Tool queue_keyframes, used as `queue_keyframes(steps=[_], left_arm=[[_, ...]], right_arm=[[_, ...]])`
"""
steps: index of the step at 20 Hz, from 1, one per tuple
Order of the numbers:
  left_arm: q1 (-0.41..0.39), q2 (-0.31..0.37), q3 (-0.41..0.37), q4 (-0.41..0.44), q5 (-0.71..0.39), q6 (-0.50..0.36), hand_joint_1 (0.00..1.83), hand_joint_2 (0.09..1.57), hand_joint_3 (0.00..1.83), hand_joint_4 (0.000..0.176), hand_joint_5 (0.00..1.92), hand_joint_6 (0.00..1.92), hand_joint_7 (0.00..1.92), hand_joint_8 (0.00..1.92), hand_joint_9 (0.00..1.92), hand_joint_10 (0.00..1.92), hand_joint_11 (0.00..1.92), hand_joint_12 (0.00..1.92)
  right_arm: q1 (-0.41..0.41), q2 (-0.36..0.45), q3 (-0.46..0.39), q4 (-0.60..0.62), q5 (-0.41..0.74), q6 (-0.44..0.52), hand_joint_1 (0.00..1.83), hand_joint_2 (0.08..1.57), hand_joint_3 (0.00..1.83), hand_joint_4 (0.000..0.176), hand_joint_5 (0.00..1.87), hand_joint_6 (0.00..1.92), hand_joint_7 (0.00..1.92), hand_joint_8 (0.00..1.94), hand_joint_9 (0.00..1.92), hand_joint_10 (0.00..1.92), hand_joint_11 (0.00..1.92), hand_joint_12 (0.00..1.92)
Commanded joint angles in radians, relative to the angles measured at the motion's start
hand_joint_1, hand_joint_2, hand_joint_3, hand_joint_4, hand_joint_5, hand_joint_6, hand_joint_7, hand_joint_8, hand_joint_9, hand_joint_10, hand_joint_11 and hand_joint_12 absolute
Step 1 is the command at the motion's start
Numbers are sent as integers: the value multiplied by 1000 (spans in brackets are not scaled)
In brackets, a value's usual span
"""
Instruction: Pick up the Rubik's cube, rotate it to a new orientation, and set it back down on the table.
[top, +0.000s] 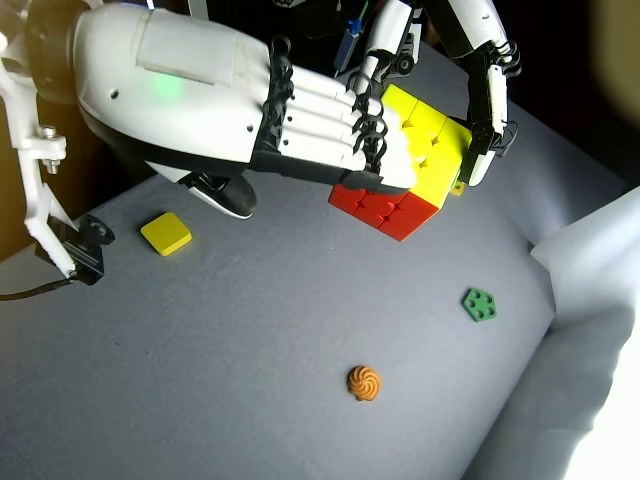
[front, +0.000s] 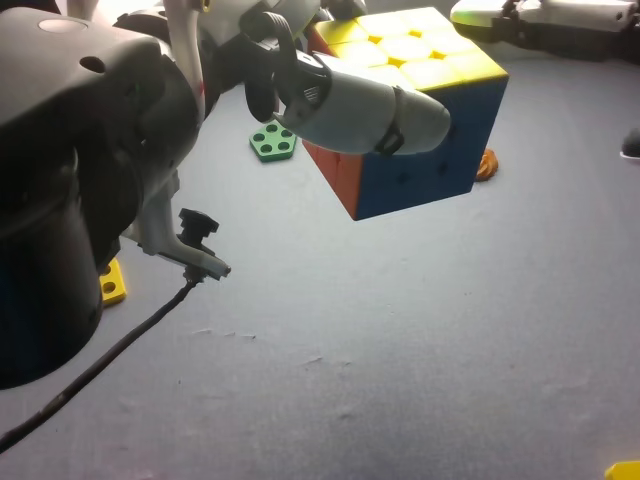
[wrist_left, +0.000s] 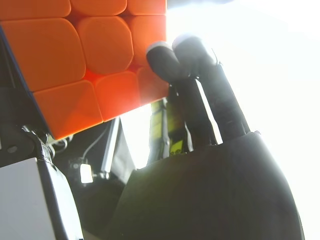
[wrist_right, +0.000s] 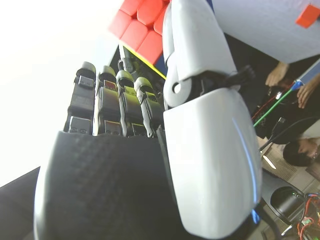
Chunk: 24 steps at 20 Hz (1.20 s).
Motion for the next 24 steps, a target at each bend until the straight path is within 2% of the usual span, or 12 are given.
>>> queue_keyframes(steps=[1,3,7,10,11,12,13,14,16,20,23,24], left_arm=[[-24,4,-3,94,-12,-13,1044,1396,2,0,487,1592,573,1838,562,1848,657,1921],[-24,5,-5,94,-12,-13,1048,1387,0,0,505,1588,592,1791,570,1780,620,1921],[-25,8,-6,94,-12,-13,1031,1360,8,0,551,1551,608,1751,580,1837,665,1921],[-28,11,-6,94,-12,-14,1067,1367,5,0,532,1554,614,1767,612,1765,616,1921],[-31,12,-6,94,-12,-14,1063,1378,7,0,516,1573,599,1792,617,1778,655,1921],[-33,13,-6,94,-13,-14,993,1393,18,0,495,1600,572,1828,566,1876,657,1921],[-35,13,-6,93,-14,-13,855,1391,15,0,516,1684,549,1755,542,1864,644,1921],[-35,14,-6,93,-14,-13,1005,1385,12,0,504,1623,575,1790,547,1843,637,1921],[-37,14,-6,92,-15,-13,1041,1380,6,0,529,1573,574,1814,556,1859,647,1921],[-40,14,-6,92,-15,-11,1072,1360,0,0,522,1581,649,1694,633,1715,643,1921],[-41,14,-6,90,-15,-7,1080,1349,0,0,553,1522,646,1697,600,1698,582,1921],[-41,14,-6,90,-15,-7,1075,1356,2,0,537,1544,635,1704,612,1675,619,1898]], right_arm=[[8,-6,9,32,42,-4,1523,1017,8,0,0,0,0,0,0,0,0,0],[5,-14,22,47,41,-4,1505,1016,7,0,0,0,0,0,0,0,0,0],[-3,-15,22,47,42,-2,1497,1015,5,0,0,0,0,0,0,0,0,0],[-17,-14,21,47,55,13,1488,1018,5,0,0,0,0,0,0,0,0,0],[-26,-13,21,37,59,37,1492,1013,3,0,0,0,0,0,0,0,0,0],[-30,-12,21,21,64,60,1499,1016,3,0,0,0,0,0,0,0,0,0],[-33,-11,20,14,72,67,1490,1016,3,0,0,0,0,0,0,0,0,0],[-34,-9,19,11,78,67,1496,1017,3,0,0,0,0,0,0,0,0,0],[-34,1,8,3,94,68,1480,1018,3,0,0,0,0,0,0,0,0,0],[-34,14,-21,-29,111,69,1488,1013,0,0,0,0,0,0,0,0,0,0],[-32,20,-26,-60,111,114,1470,1001,0,0,0,0,0,0,0,0,0,0],[-32,23,-26,-64,111,122,1444,998,0,0,0,0,0,0,0,0,0,0]])
